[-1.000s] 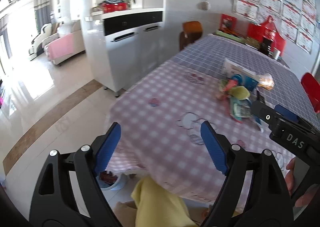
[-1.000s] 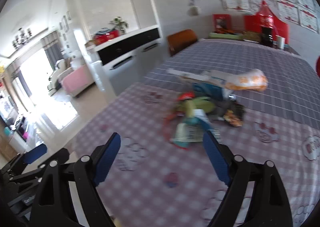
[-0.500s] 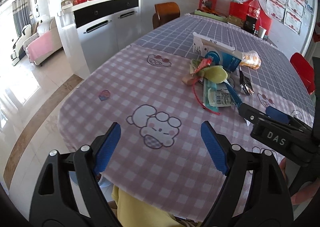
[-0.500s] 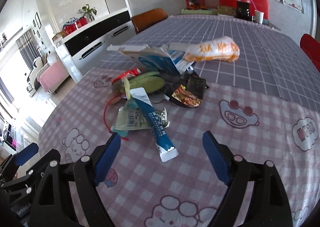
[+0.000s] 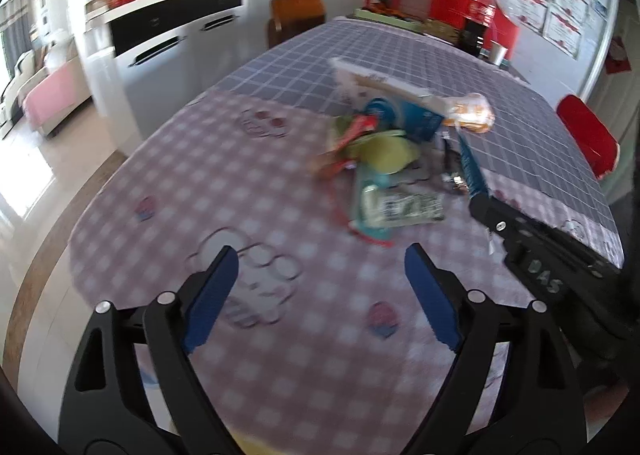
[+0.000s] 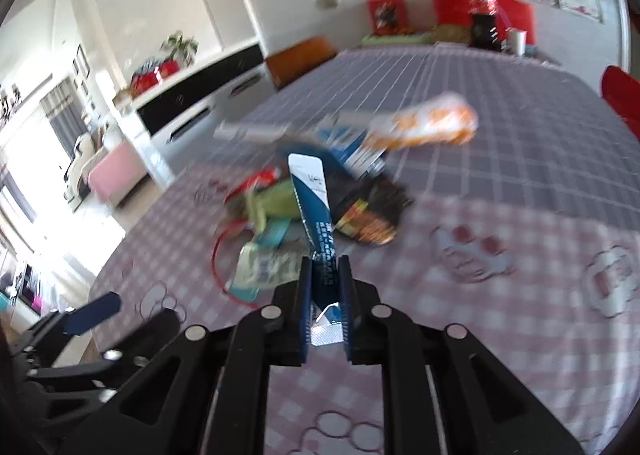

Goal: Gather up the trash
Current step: 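Grasp the blue-white tube with the right tool while the left tool grasps the barcode wrapper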

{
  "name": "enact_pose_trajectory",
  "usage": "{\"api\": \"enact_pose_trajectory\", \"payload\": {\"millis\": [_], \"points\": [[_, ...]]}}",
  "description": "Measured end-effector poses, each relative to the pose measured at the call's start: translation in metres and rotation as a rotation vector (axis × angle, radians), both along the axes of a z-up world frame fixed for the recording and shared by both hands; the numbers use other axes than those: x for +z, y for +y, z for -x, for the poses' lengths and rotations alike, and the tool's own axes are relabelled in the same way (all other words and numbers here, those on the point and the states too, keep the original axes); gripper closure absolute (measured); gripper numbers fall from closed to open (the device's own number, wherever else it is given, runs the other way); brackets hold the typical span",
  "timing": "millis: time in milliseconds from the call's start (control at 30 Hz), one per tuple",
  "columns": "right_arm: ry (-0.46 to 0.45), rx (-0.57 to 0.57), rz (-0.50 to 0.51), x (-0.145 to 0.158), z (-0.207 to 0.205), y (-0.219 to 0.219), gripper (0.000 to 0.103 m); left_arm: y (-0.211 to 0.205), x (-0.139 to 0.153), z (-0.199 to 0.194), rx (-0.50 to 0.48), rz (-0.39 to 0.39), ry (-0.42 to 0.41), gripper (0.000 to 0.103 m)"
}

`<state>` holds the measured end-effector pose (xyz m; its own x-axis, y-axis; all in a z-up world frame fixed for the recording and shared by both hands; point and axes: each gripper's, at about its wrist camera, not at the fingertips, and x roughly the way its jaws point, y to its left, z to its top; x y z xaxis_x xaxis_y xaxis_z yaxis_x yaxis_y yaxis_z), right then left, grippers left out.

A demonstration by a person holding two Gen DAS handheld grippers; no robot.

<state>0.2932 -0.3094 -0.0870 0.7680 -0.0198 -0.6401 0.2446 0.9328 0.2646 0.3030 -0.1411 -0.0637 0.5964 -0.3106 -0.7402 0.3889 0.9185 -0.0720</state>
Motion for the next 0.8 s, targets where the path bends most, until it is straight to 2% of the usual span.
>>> {"api": "enact_pose_trajectory", "payload": {"millis": [200,400,633,700,800], "points": [[-0.033,-0.088,-0.009,0.011,0.015,-0.038,0.090,-0.044,-0.007,-0.009,-0.078,-0.012,0.025,0.015],[-0.012,-0.166,-0.069,-0.002,0.022,-0.077,0.090,-0.083,-0.022,-0.027,-0.110,-0.032,0.055,0.015],[-0.019,-0.168,-0.085,-0.005,0.026,-0.088,0.090,-0.095,-0.045,-0.047,-0.039,-0.085,0.084,0.016],[-0.021,-0.161,-0.079,-0.005,0.024,-0.088,0.090,-0.095,-0.046,-0.047,-0.018,-0.100,0.053,0.027],[-0.018,-0.156,-0.074,-0.006,0.022,-0.085,0.090,-0.095,-0.043,-0.045,-0.035,-0.104,0.026,0.037]]}}
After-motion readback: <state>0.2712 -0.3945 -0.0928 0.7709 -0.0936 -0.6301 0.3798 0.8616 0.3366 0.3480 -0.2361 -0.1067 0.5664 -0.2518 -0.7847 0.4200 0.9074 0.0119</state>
